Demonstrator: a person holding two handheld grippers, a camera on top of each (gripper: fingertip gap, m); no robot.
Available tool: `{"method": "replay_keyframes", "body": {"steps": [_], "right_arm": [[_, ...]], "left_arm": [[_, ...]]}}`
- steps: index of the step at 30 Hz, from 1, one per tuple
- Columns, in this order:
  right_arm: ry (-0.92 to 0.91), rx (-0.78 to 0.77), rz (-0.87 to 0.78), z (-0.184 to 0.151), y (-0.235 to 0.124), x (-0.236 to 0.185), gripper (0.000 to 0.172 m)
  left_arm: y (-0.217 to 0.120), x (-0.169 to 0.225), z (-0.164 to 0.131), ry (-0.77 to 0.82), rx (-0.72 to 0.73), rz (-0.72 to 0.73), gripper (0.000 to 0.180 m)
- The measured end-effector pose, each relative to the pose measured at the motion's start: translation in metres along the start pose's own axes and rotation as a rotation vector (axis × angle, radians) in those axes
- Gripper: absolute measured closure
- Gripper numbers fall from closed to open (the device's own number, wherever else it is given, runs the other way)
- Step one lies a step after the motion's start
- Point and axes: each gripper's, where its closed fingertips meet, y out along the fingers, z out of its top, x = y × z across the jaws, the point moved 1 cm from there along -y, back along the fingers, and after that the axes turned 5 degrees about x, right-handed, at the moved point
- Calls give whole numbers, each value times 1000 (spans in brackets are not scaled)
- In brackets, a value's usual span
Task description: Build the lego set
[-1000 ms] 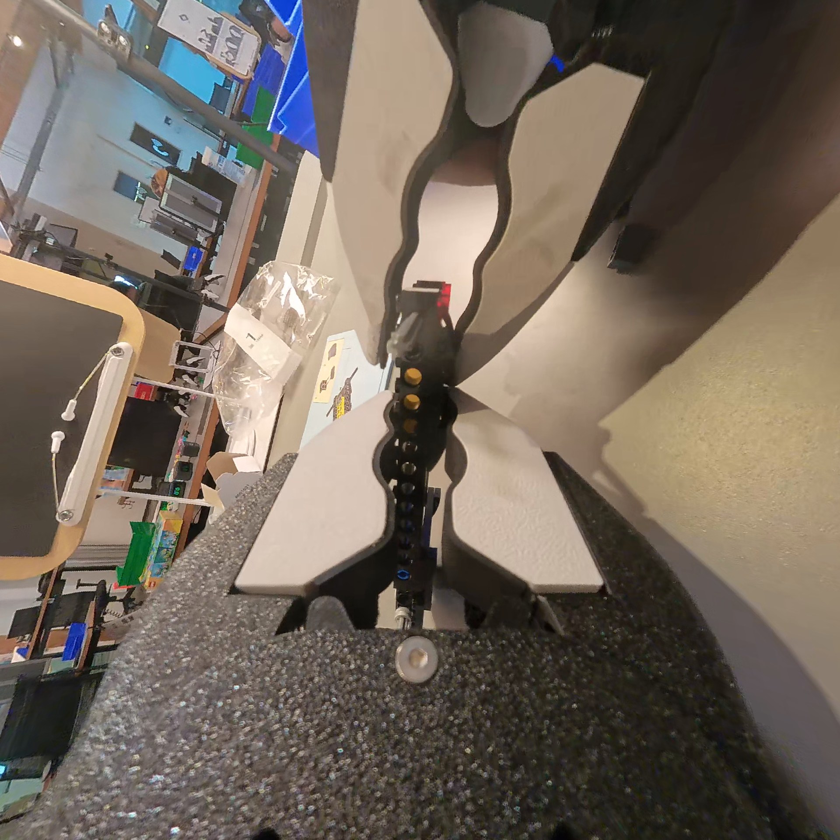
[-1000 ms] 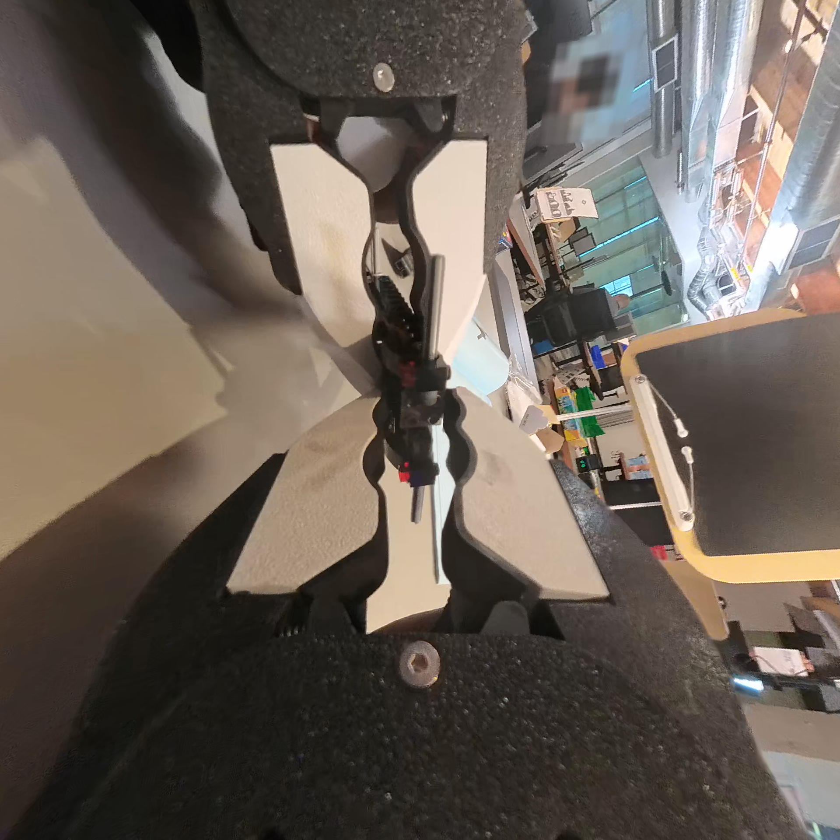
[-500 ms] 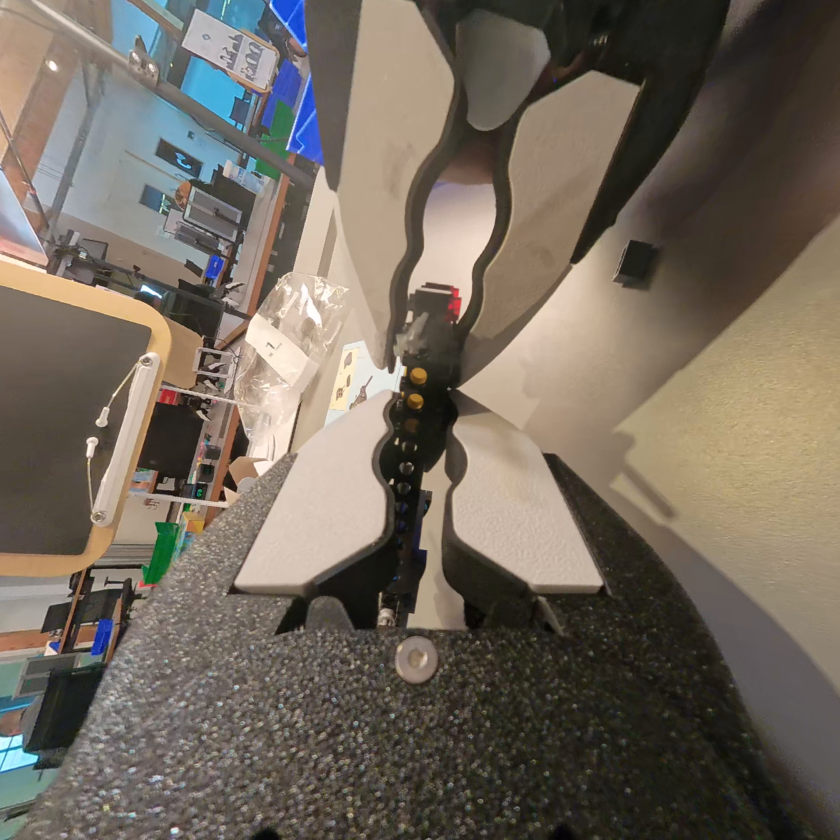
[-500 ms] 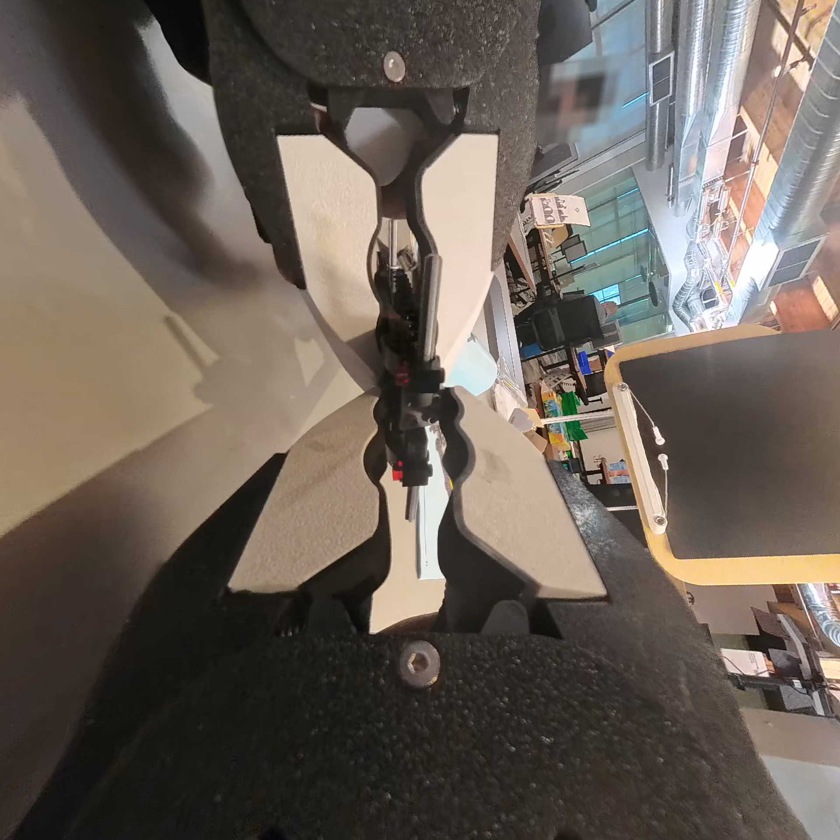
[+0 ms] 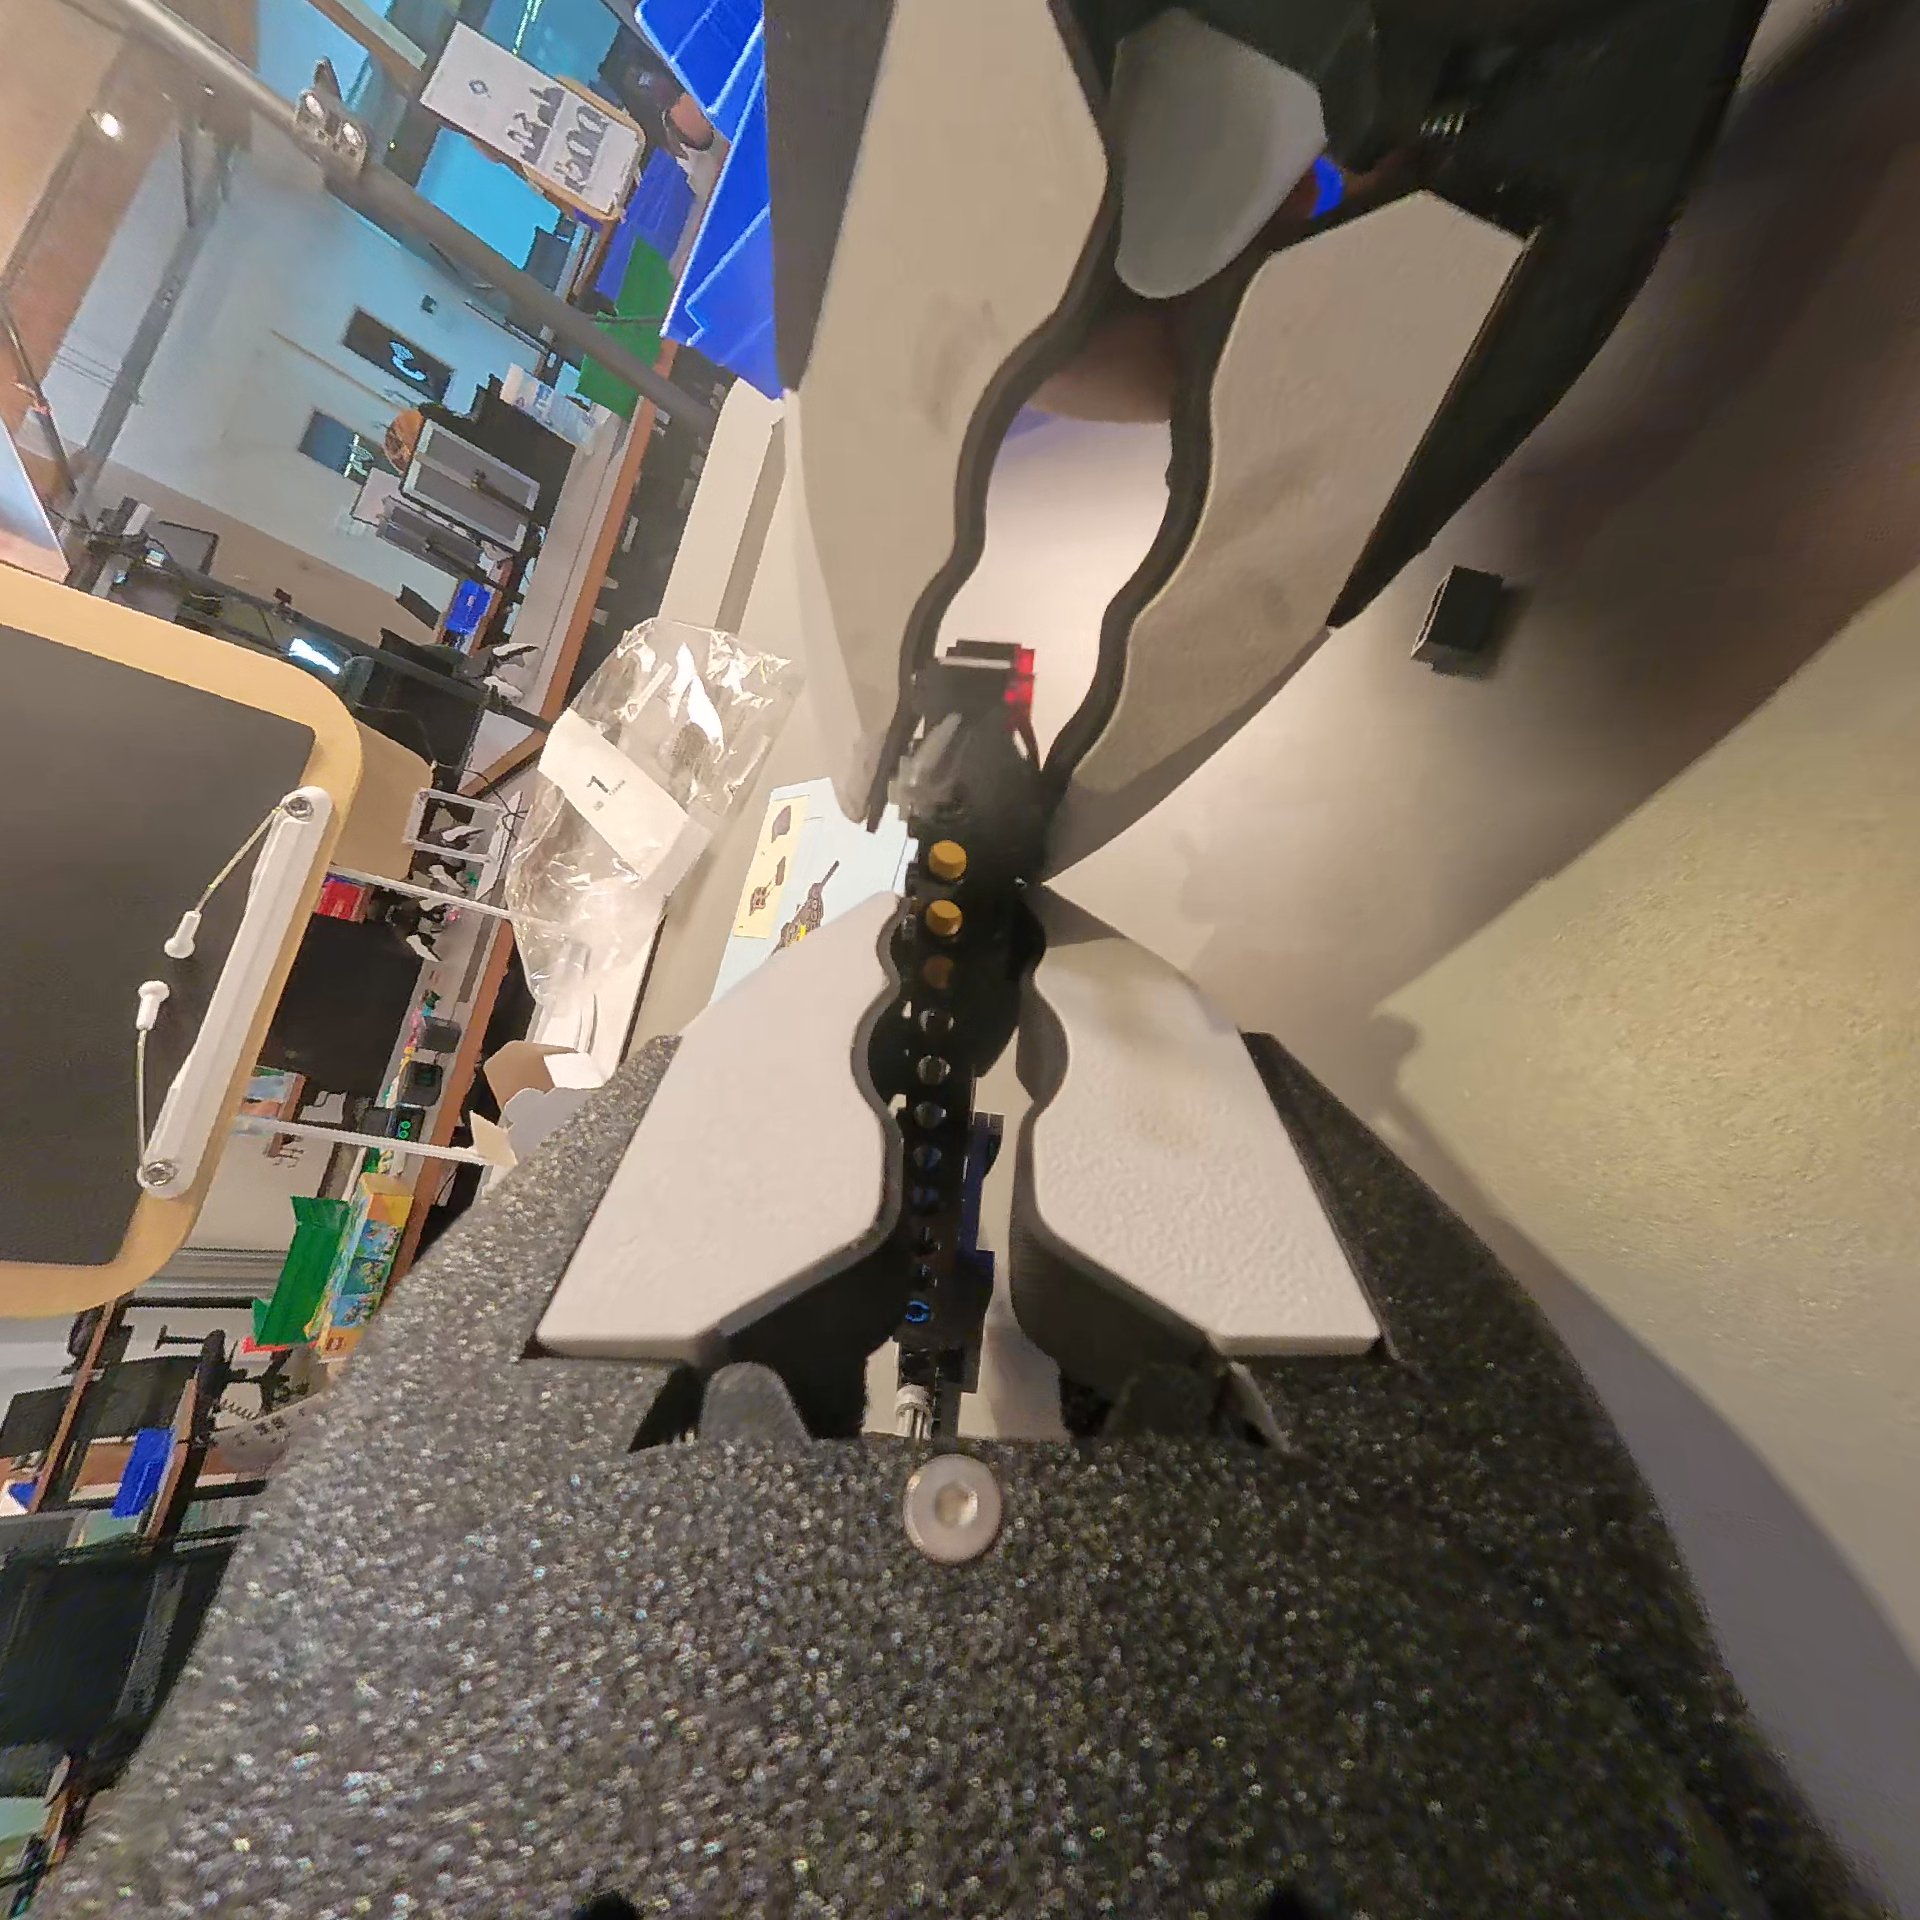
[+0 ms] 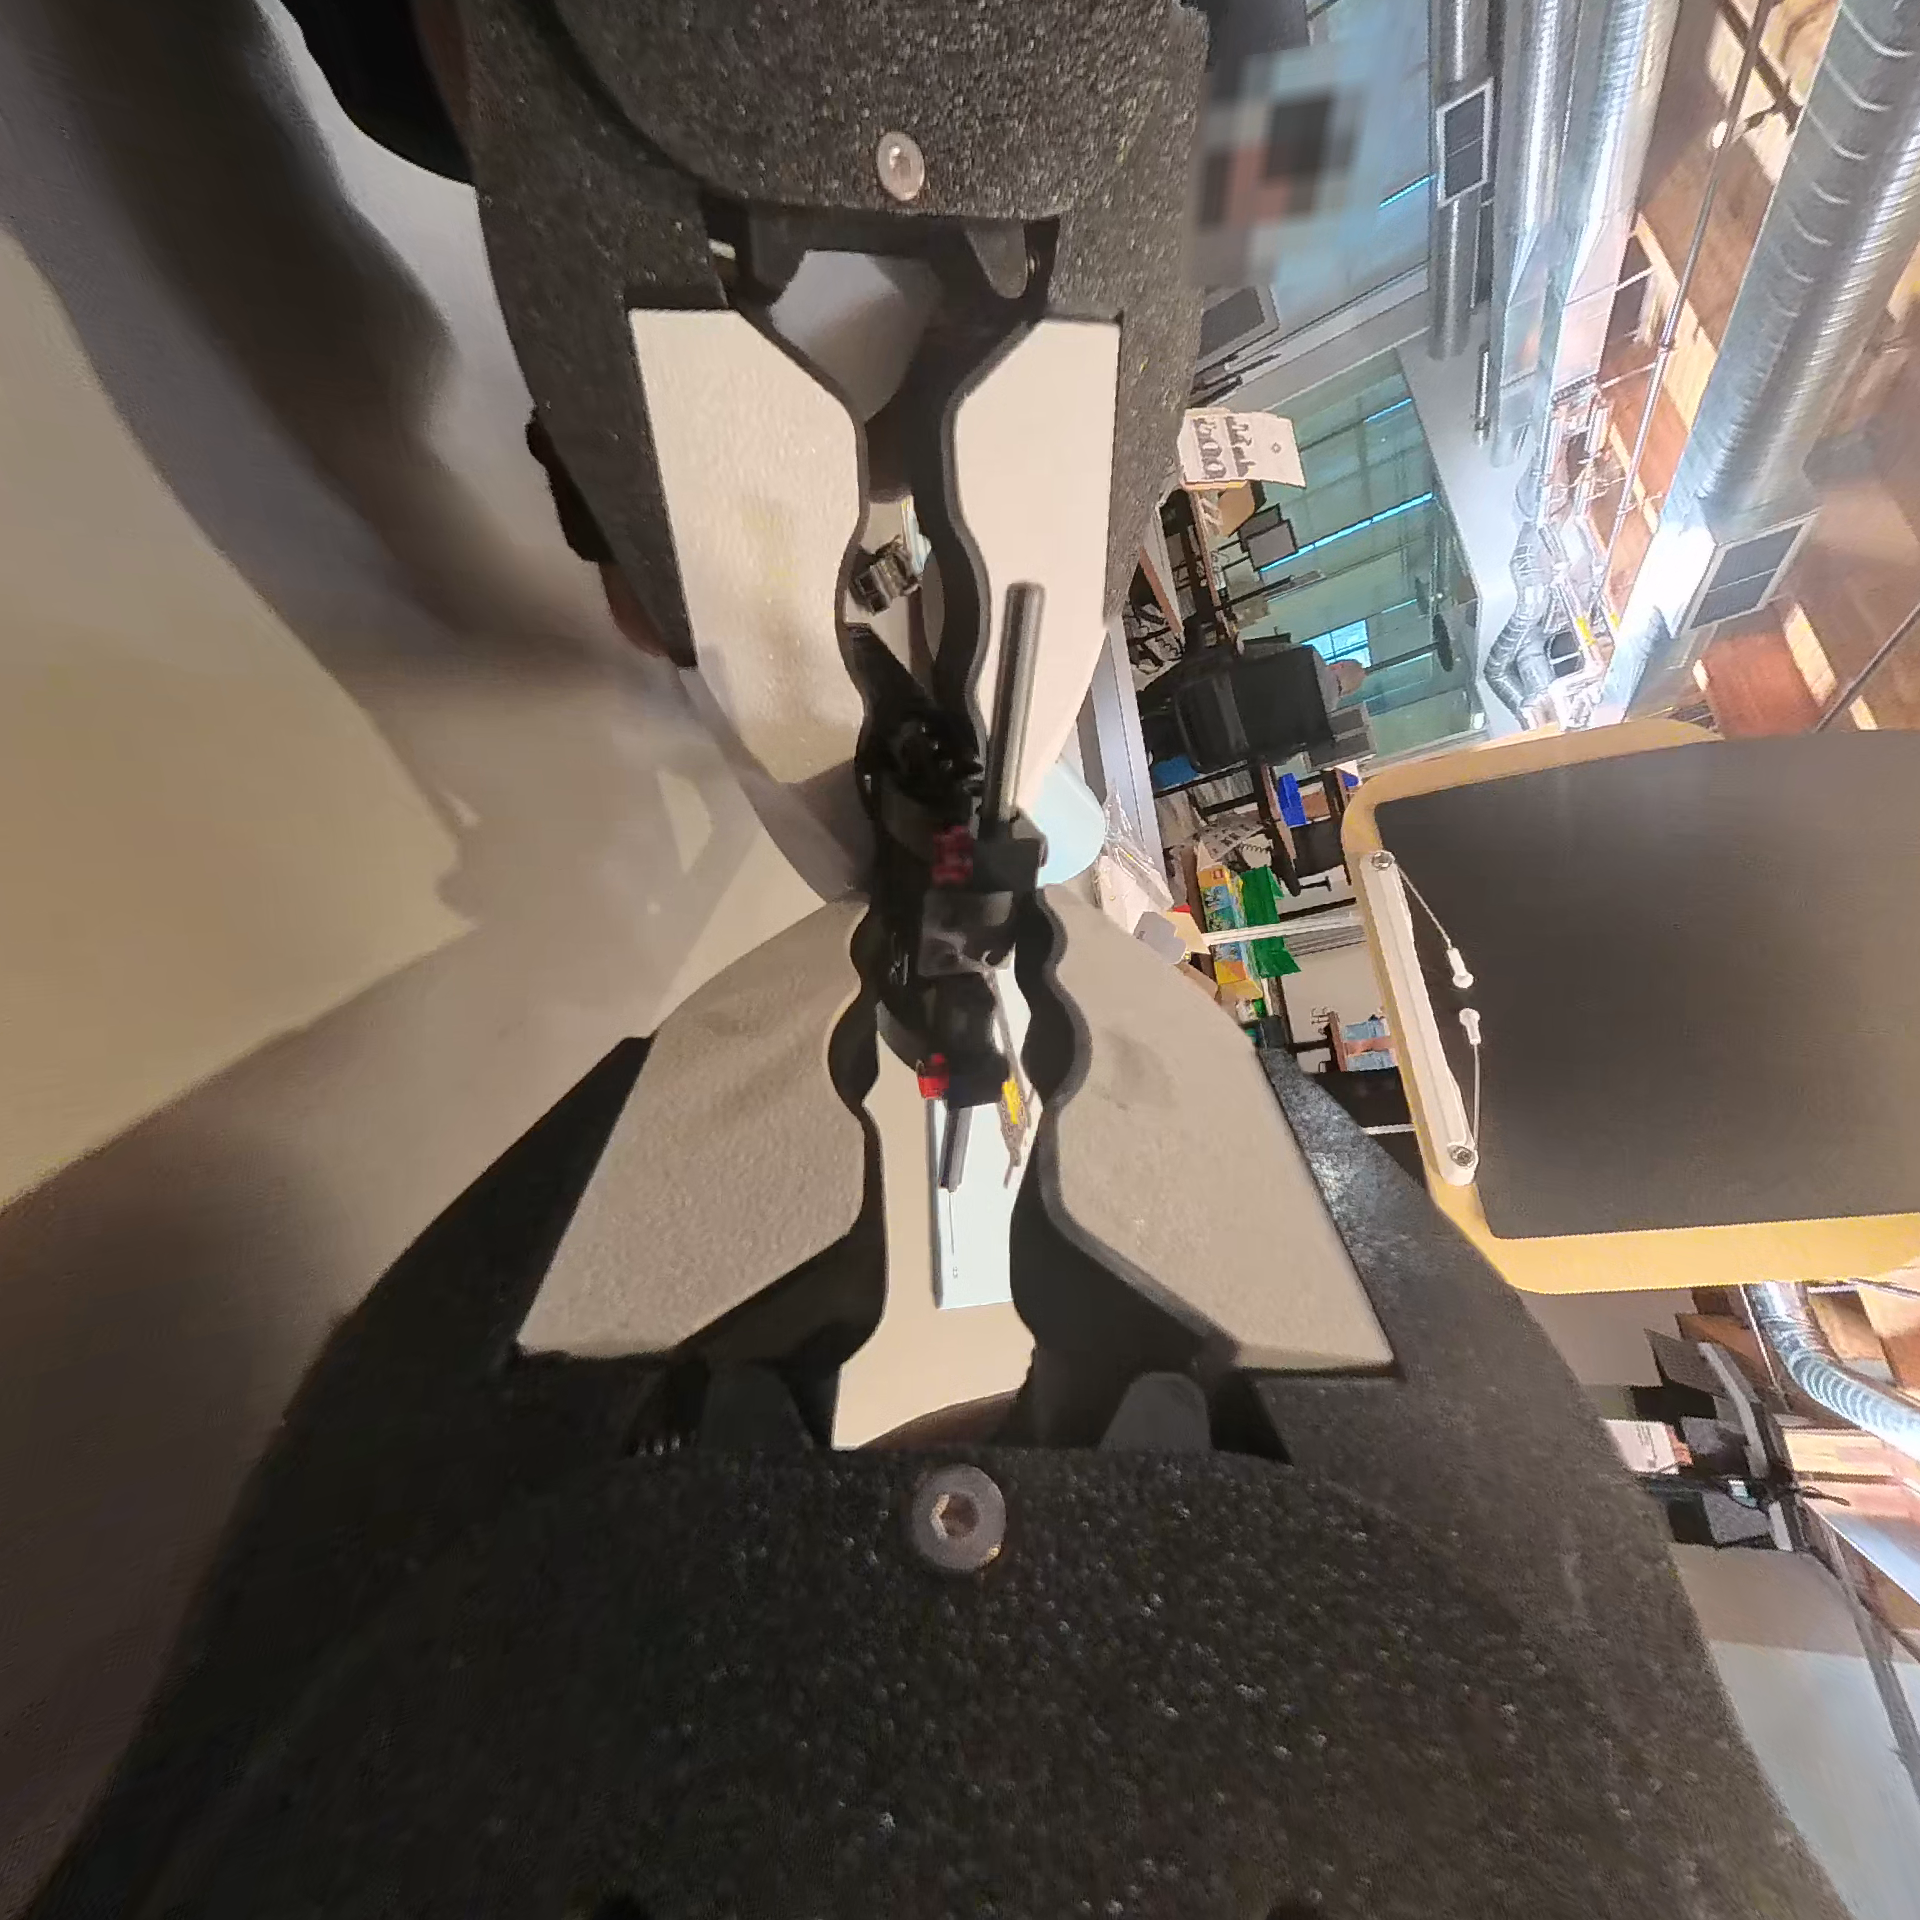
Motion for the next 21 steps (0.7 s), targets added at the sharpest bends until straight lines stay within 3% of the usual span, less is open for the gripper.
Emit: {"method": "replay_keyframes", "body": {"steps": [21], "right_arm": [[-60,-26,11,4,-7,6,151]], "left_arm": [[-2,-4,9,-30,21,23,164]]}}
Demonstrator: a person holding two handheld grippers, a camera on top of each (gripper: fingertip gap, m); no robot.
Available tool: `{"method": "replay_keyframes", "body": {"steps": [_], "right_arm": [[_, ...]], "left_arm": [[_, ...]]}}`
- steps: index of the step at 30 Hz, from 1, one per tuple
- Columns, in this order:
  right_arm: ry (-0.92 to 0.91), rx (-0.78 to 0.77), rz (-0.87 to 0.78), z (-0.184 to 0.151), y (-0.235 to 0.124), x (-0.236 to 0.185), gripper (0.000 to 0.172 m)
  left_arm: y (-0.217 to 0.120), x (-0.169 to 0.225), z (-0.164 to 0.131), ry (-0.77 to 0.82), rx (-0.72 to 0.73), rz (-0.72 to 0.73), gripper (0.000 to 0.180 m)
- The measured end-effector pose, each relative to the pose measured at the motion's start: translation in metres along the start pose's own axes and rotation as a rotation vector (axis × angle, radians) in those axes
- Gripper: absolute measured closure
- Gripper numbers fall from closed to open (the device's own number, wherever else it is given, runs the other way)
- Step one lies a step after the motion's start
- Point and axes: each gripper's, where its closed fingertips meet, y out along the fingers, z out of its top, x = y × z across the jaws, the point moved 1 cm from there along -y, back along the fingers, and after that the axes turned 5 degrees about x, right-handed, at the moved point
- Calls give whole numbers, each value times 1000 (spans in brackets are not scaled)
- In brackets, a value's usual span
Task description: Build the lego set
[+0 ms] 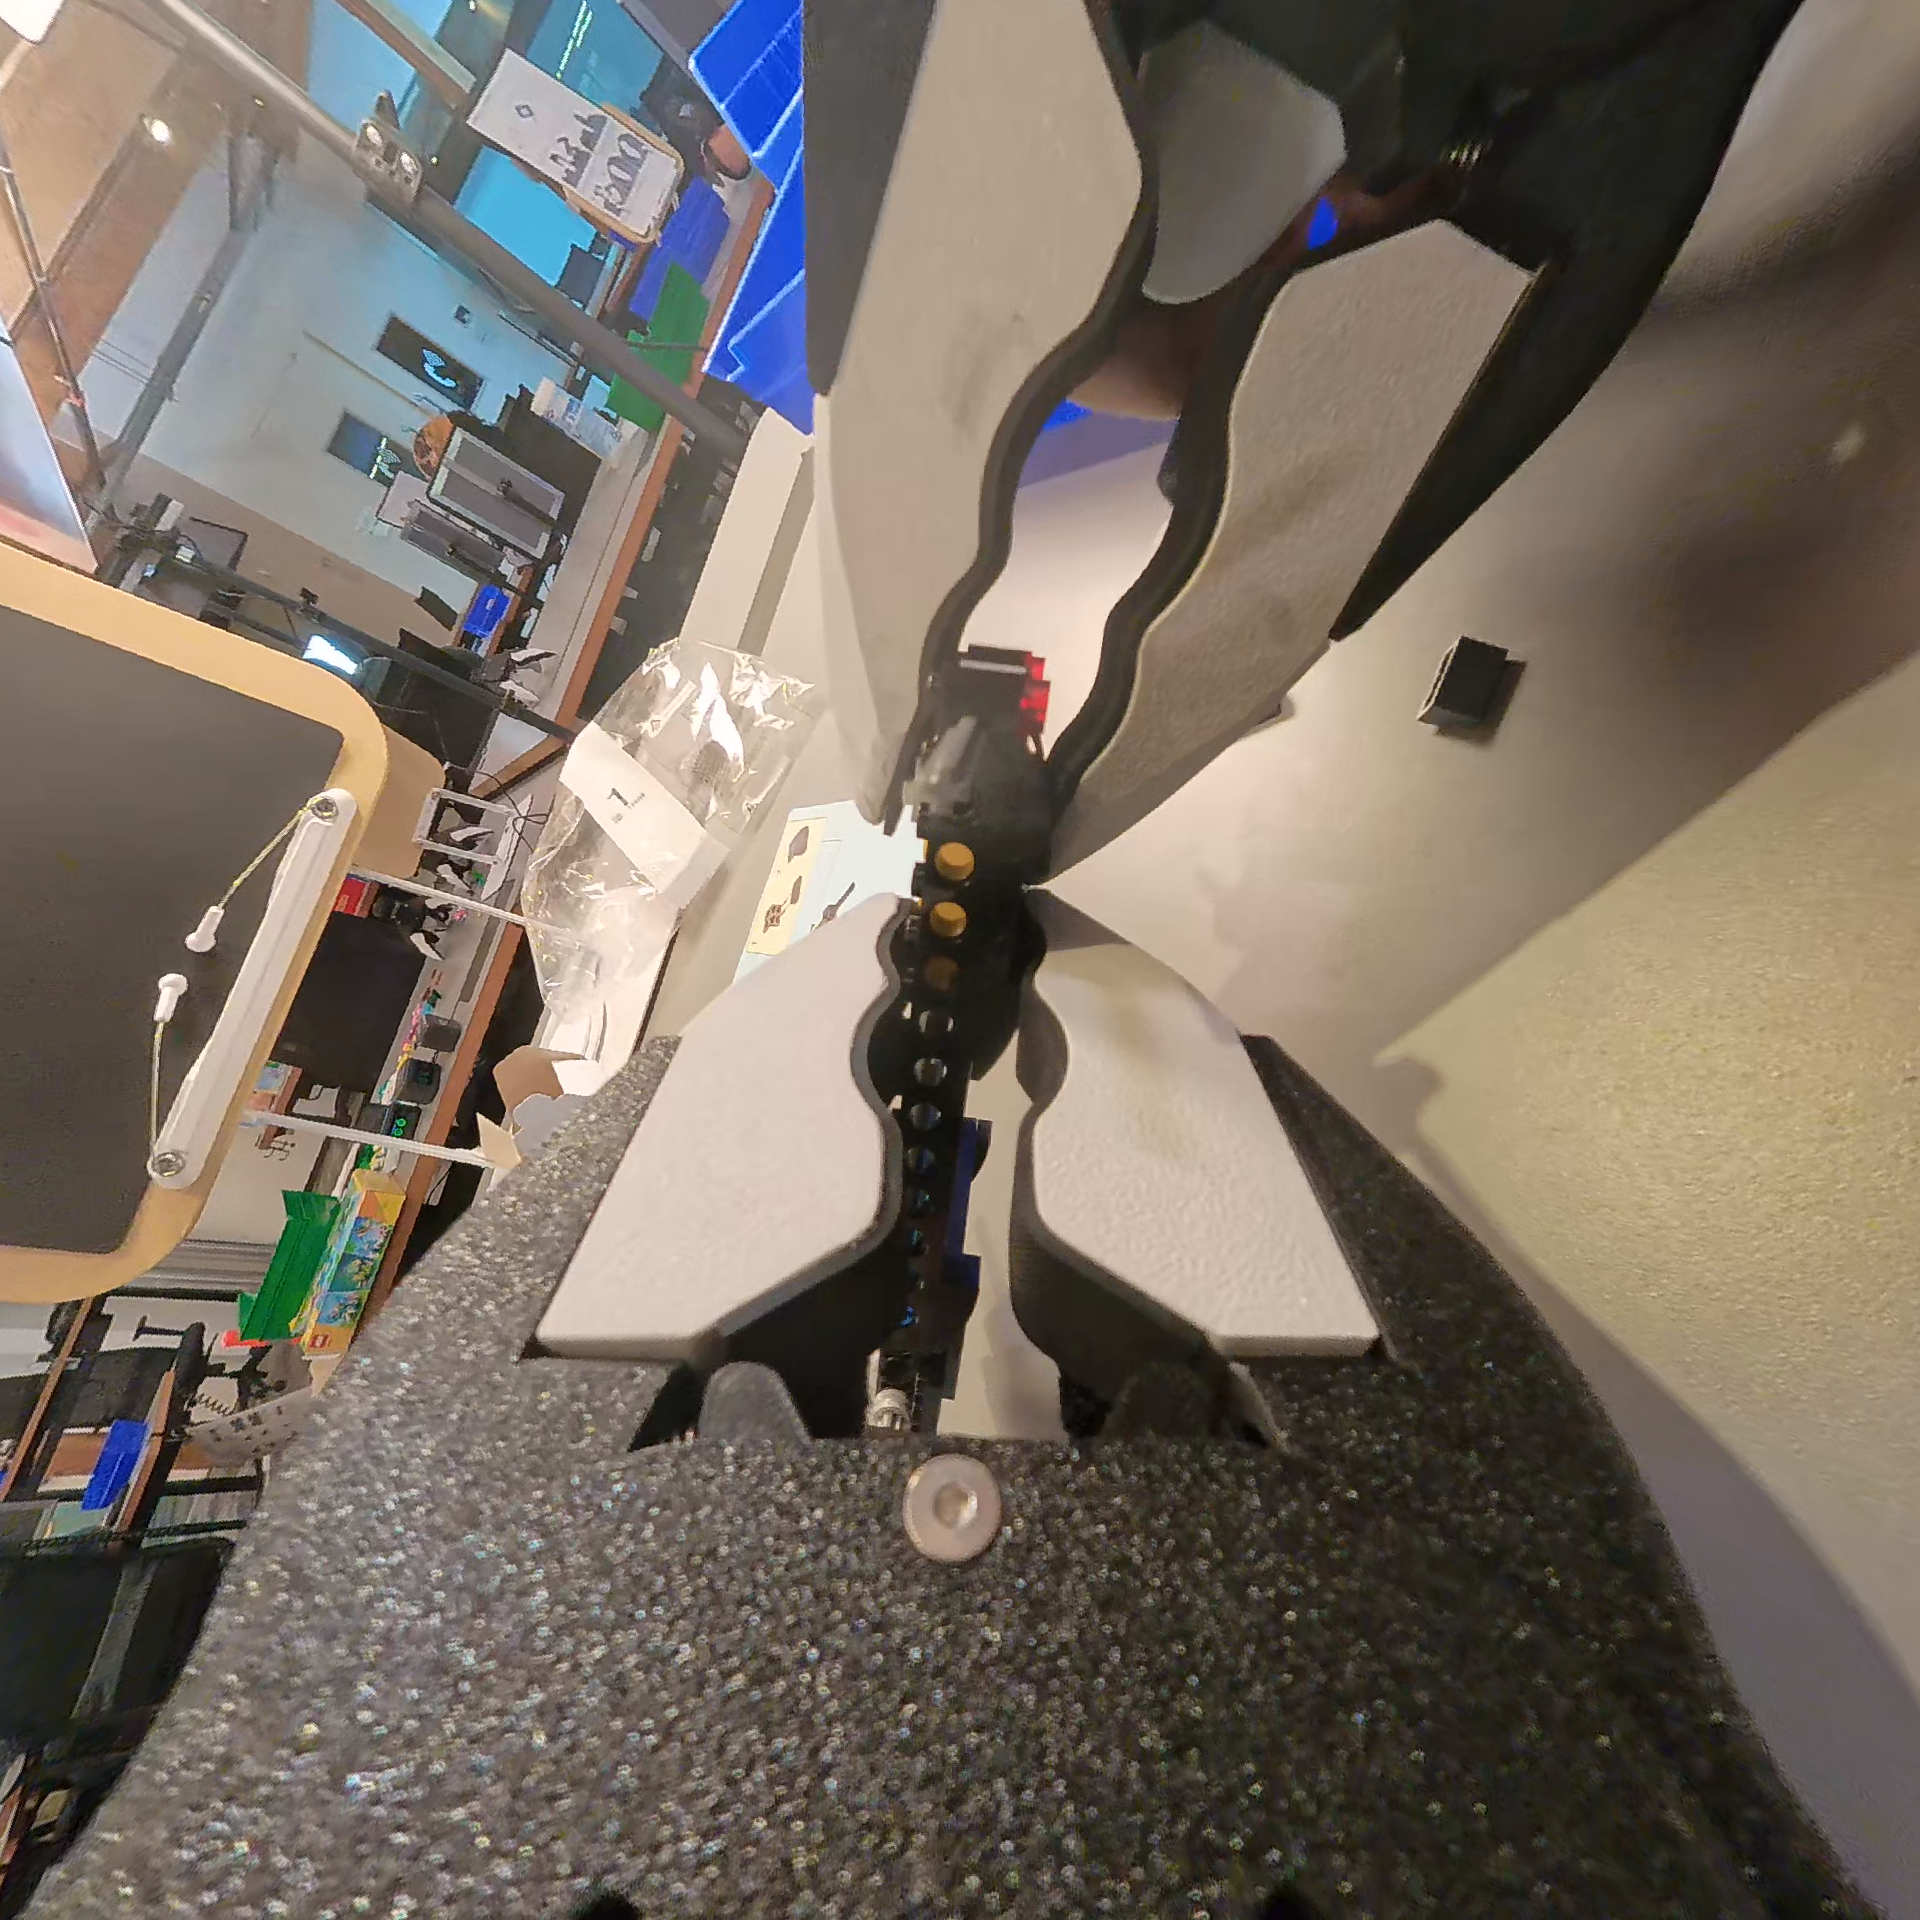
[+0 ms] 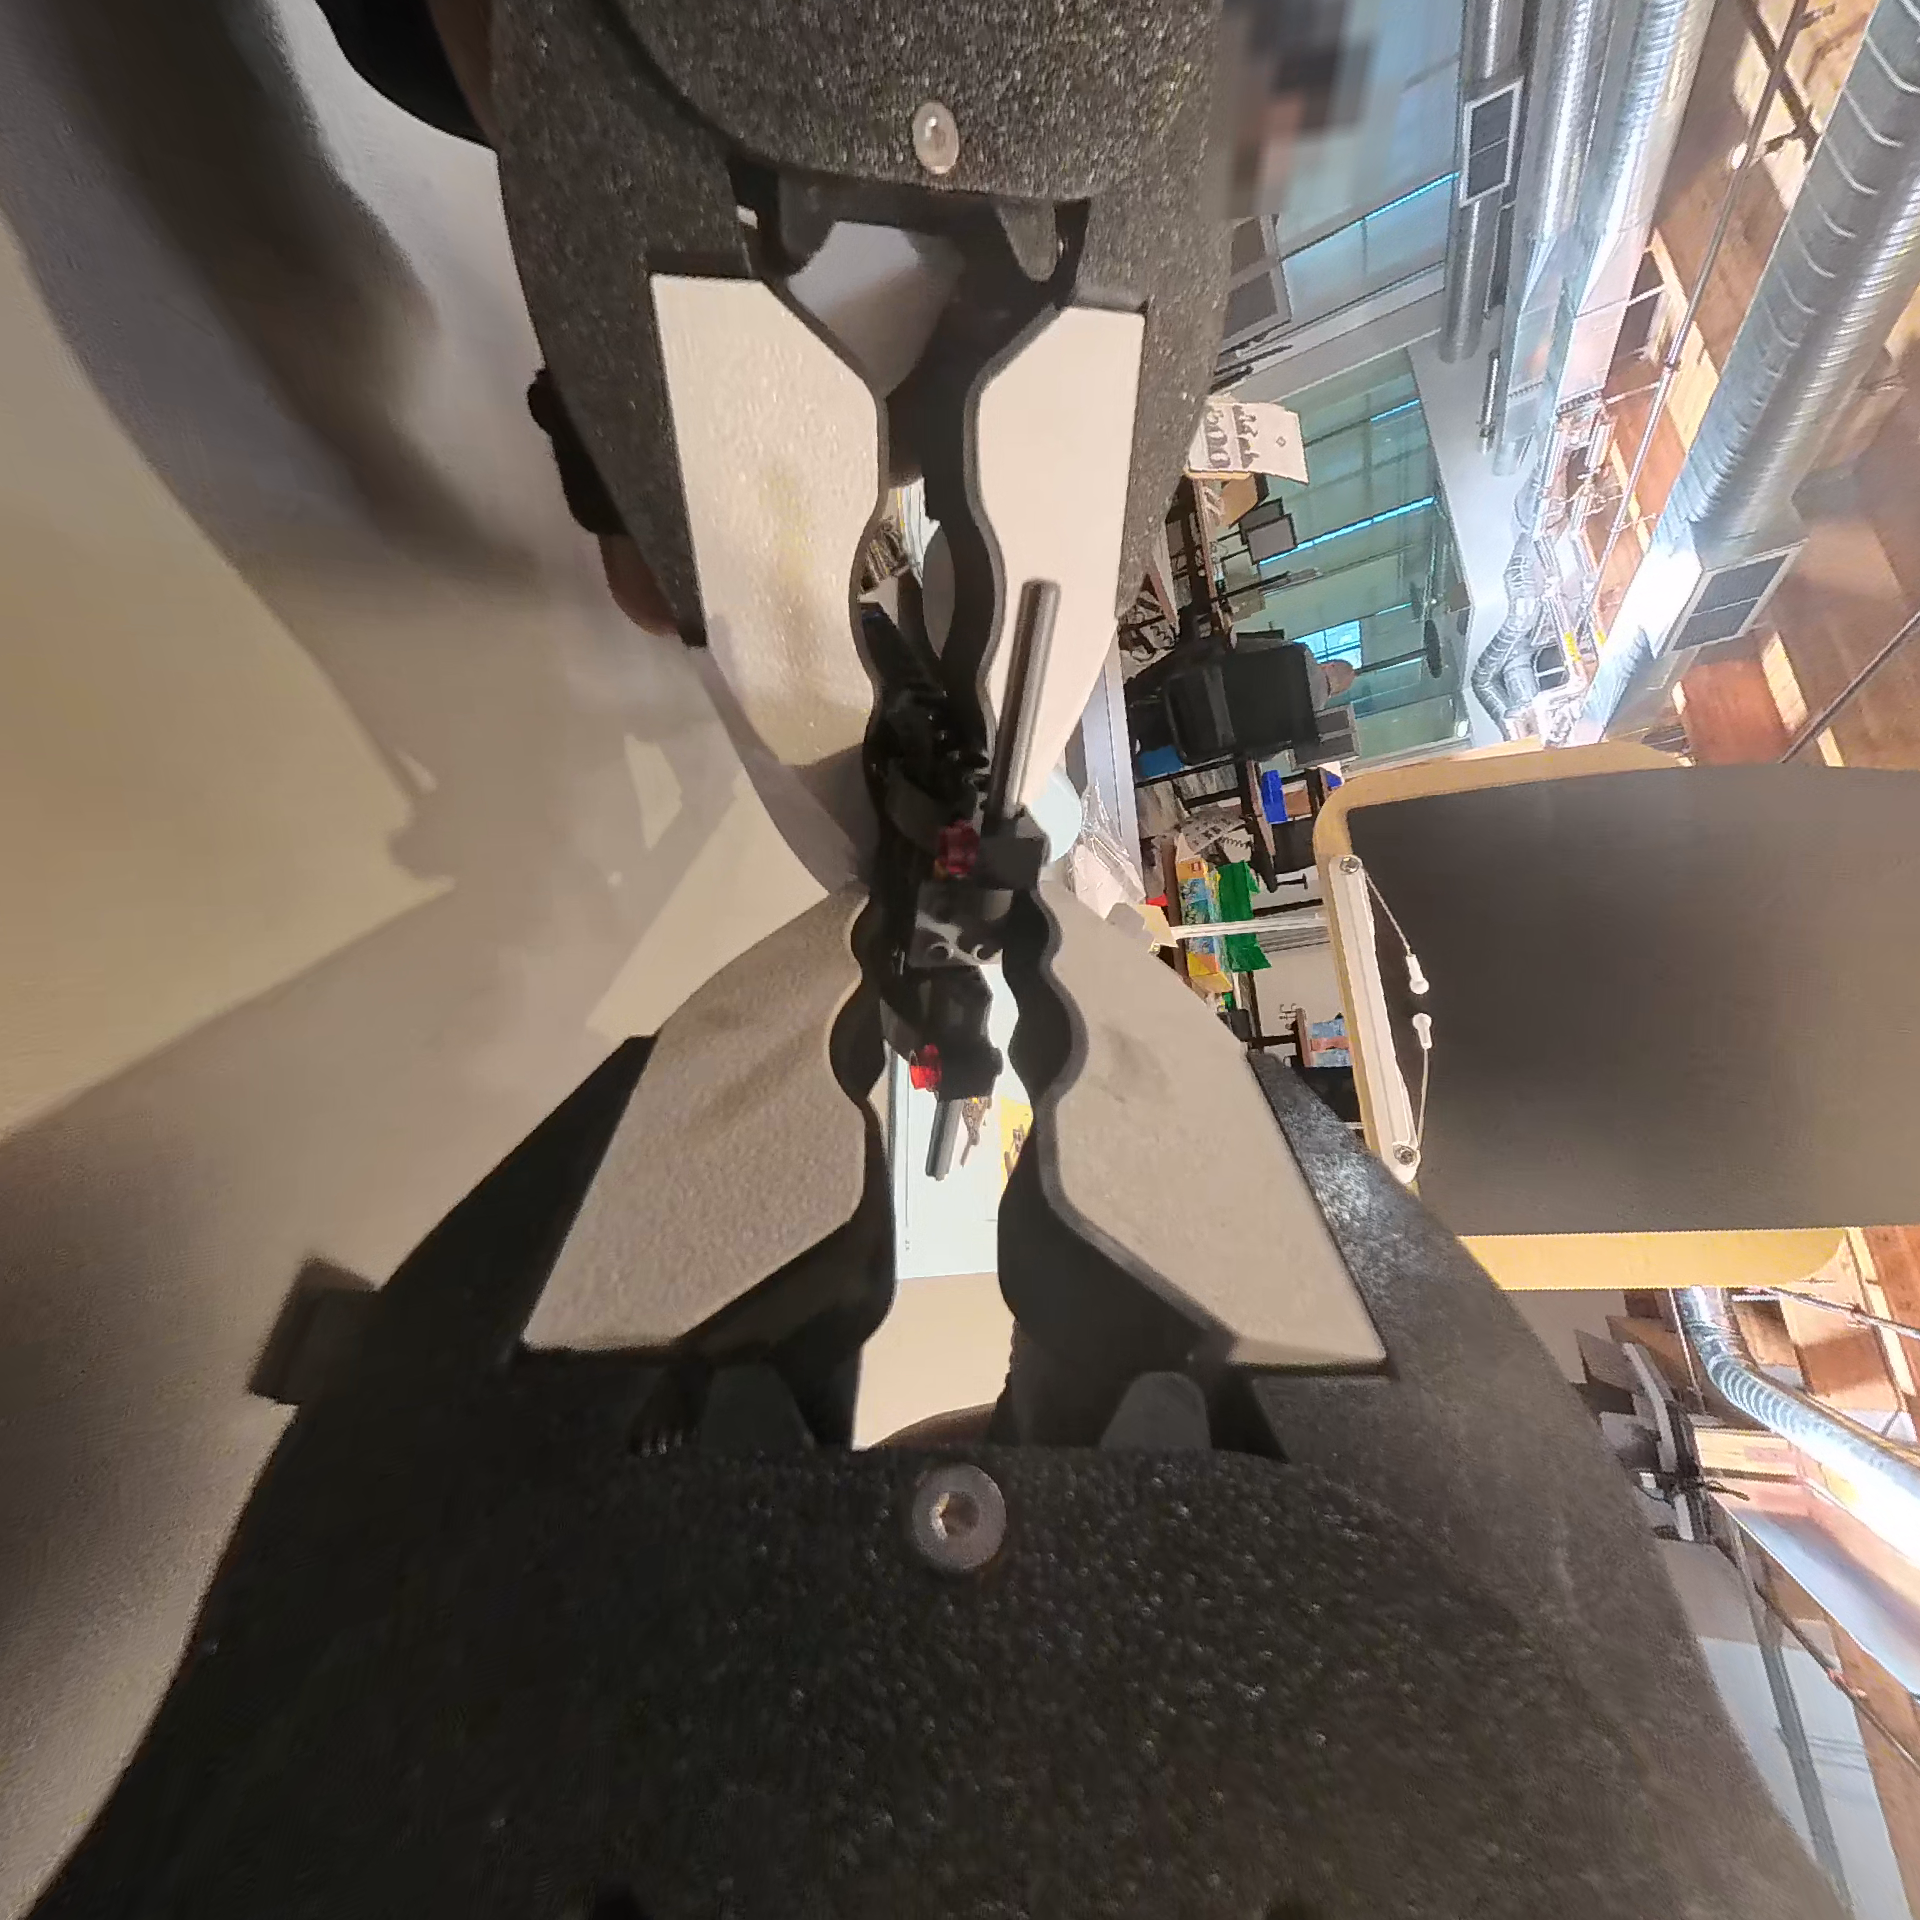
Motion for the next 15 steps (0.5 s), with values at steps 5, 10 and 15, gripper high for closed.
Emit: {"method": "replay_keyframes", "body": {"steps": [5,10,15], "right_arm": [[2,-6,4,0,-1,0,151],[8,-7,20,-3,0,-4,150],[16,-8,-42,-8,2,-2,141]], "left_arm": [[0,0,1,13,-5,4,164],[3,3,-3,38,-24,0,164],[7,1,-13,125,-66,25,164]]}}
